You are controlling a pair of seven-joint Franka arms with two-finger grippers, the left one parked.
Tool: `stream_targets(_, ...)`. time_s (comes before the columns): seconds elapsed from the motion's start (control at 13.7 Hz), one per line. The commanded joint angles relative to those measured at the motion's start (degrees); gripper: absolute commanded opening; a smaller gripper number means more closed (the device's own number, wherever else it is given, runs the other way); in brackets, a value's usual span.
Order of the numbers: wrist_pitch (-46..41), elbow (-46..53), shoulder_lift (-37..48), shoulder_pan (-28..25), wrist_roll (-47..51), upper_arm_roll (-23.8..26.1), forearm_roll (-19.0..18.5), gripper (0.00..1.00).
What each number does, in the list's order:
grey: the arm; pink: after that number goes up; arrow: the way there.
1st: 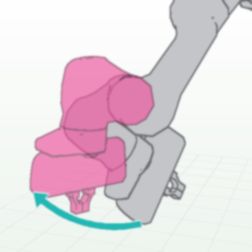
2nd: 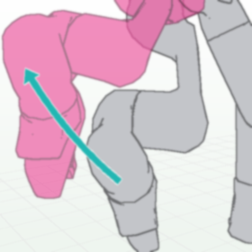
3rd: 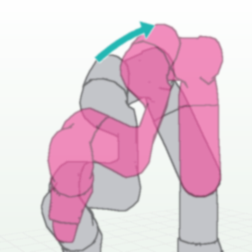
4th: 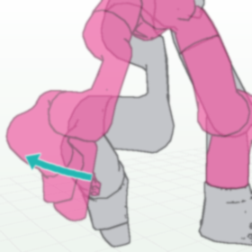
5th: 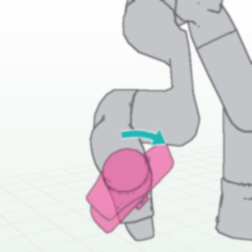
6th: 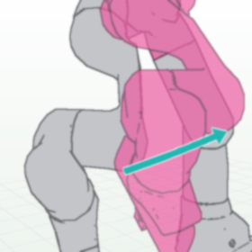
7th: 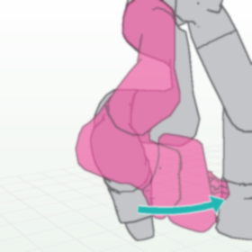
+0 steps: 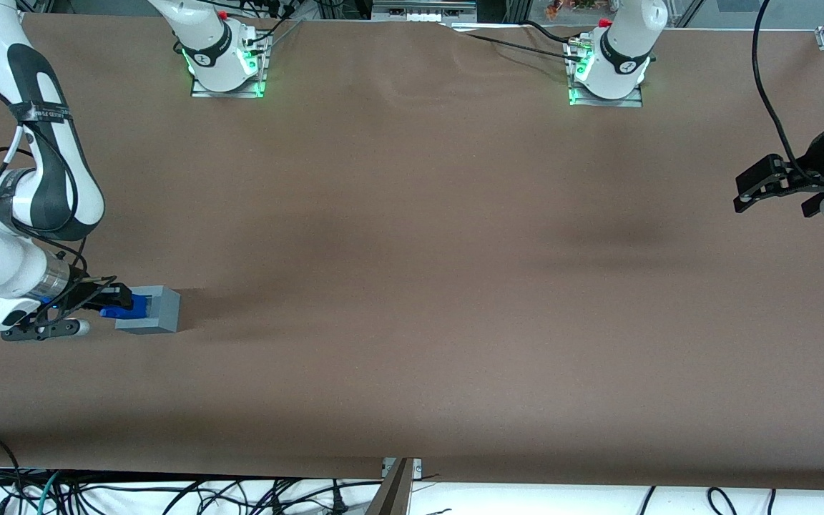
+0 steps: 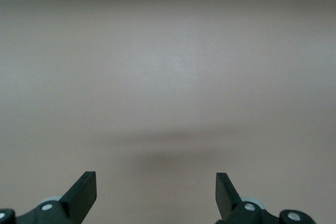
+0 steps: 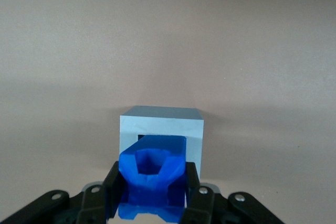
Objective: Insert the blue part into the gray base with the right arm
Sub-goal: 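Lower the blue part into the gray base opening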
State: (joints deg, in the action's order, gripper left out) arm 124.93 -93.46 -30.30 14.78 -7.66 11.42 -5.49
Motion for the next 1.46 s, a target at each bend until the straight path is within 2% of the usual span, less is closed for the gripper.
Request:
stream_targets(0.0, 0.93, -1.10, 0.42, 0.25, 1.50, 0.18, 0.31, 0.30)
stream_targets(1.1, 3.92, -2.95, 0.42, 0.16, 3.09, 0.62, 0.13, 0.32)
stream_targets(1.17, 4.01, -3.04, 0.42, 0.16, 3.18, 0.62, 0.13, 0.42)
stream_targets(1.24, 4.01, -3.04, 0.42, 0.16, 3.18, 0.62, 0.13, 0.90)
stream_targets(1.32, 4.01, -2.95, 0.42, 0.16, 3.09, 0.70, 0.13, 0.99)
stream_targets(1.39, 4.01, -2.78, 0.51, 0.16, 3.09, 0.71, 0.13, 0.99)
